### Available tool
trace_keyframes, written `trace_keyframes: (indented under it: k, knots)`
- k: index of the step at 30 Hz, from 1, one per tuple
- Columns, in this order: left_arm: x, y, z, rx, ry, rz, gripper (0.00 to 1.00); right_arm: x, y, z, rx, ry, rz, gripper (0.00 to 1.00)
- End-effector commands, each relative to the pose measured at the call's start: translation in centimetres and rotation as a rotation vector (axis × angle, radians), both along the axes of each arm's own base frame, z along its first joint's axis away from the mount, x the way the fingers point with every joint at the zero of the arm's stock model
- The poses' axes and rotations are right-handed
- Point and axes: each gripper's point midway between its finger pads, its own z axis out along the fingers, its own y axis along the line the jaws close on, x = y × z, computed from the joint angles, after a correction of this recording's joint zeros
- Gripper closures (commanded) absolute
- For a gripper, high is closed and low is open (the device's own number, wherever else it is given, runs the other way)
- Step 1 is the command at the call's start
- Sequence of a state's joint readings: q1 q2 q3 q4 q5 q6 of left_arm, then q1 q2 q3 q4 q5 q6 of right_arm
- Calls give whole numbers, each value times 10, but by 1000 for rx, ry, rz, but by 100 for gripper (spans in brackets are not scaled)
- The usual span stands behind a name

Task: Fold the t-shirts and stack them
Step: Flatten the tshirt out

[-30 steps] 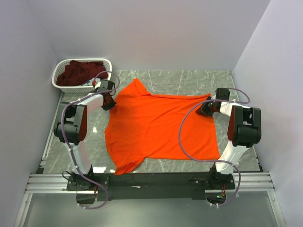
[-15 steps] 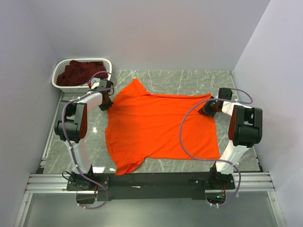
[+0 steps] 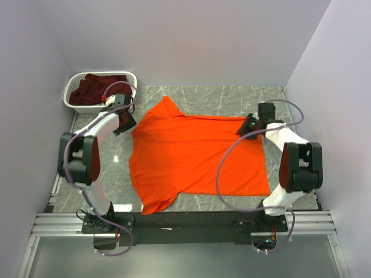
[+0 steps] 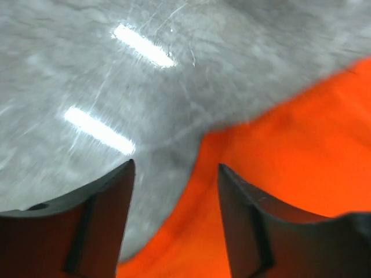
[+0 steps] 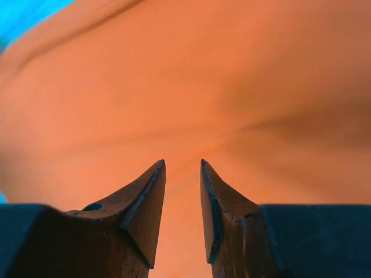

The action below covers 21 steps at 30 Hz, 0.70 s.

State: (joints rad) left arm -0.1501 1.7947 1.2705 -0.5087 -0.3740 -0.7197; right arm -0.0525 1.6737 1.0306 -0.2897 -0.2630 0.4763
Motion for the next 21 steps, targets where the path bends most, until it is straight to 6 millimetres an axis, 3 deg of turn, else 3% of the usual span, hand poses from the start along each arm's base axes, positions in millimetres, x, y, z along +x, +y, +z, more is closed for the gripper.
trace_keyframes:
  k: [1,4,7,10,11,14,15,18,21]
  knots:
    - [-18,-1,62,-1,-121,-42,34,-28,72,39,-56,-92,248,62]
    - [-44,5,71,18,-133,-57,23,-62,120,51,-76,-116,420,62]
    - [-71,11,98,26,-210,-76,15,-125,192,53,-59,-127,684,62]
    - [-90,11,97,18,-224,-101,13,-168,224,51,-88,-120,829,62]
    - [-99,11,95,10,-241,-106,13,-192,248,52,-96,-128,923,63]
    - [-117,7,85,-21,-262,-134,13,-223,276,51,-106,-119,1027,63]
    - [-116,5,85,-30,-282,-144,13,-243,290,51,-107,-123,1089,62]
    - [-123,3,77,-40,-293,-164,10,-267,317,49,-138,-124,1179,62]
    - [-125,6,71,-27,-299,-154,9,-273,337,41,-192,-104,1218,62]
